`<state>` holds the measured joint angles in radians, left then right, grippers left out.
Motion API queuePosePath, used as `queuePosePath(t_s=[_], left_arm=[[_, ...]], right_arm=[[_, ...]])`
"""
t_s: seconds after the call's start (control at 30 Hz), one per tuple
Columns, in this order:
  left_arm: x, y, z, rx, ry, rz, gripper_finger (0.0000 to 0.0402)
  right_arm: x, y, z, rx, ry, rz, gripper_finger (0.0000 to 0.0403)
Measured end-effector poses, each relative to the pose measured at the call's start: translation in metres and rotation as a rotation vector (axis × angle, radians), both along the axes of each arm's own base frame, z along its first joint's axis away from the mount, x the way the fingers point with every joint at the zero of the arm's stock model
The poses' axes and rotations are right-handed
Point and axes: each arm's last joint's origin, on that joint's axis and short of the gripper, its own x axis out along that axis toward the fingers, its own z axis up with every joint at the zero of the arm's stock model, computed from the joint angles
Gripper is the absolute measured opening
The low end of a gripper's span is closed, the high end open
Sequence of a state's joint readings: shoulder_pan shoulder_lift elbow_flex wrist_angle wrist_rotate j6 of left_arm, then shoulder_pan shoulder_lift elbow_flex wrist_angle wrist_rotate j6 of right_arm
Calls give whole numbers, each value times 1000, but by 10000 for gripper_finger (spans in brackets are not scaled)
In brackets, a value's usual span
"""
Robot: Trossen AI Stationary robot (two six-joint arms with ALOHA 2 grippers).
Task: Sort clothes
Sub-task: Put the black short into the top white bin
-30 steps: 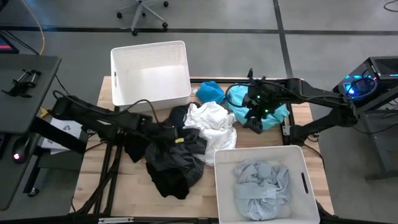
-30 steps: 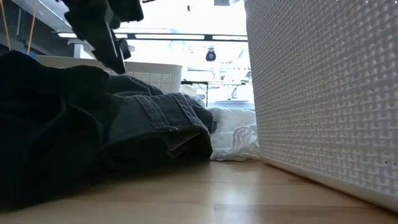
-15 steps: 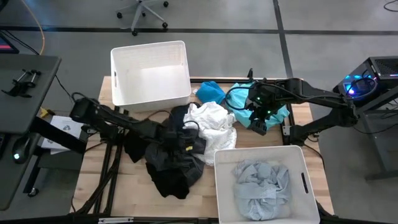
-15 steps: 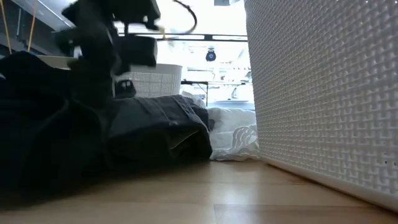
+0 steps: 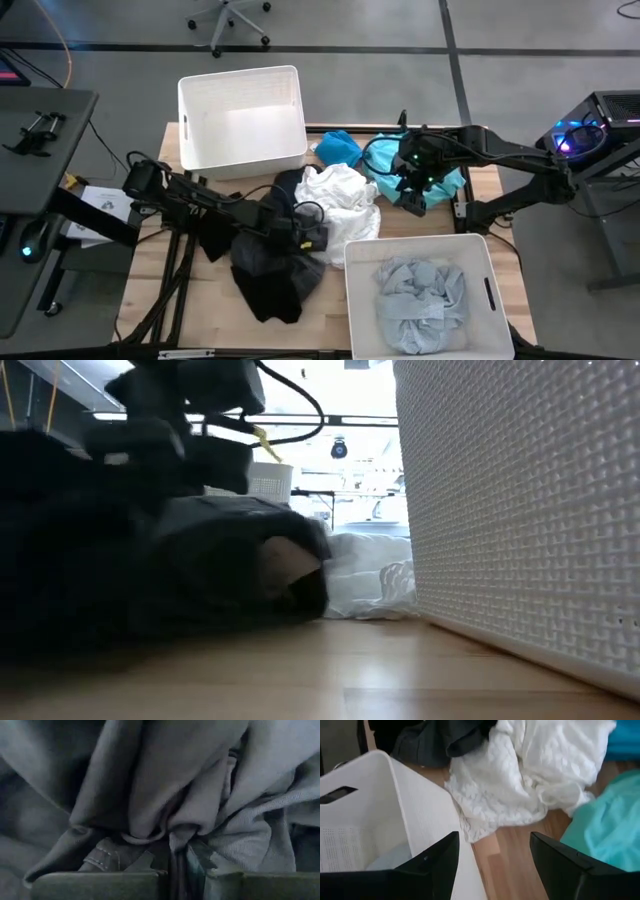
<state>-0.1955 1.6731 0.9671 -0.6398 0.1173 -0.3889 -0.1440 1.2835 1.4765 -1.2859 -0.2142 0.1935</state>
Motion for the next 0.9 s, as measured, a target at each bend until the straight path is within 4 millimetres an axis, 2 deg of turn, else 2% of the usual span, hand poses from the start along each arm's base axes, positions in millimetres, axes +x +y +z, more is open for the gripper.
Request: queuePosePath(t_s=[0.07, 0.27, 0.67, 0.8, 0.9], left_arm=[[-2, 3, 20, 26, 13, 2, 15], [-4, 12, 90, 36, -91, 40, 5], [-21, 21, 233, 115, -495, 190, 2], [-30, 25, 266, 185, -570, 193, 1], [-33, 27, 276, 231, -611, 205, 1]], right_arm=[[2, 0, 1, -15, -32, 18, 229], [8, -1, 5, -71, -115, 84, 229], [11, -5, 7, -152, -158, 107, 229], [11, -8, 7, -148, -156, 89, 229], [11, -9, 7, -138, -154, 66, 229]])
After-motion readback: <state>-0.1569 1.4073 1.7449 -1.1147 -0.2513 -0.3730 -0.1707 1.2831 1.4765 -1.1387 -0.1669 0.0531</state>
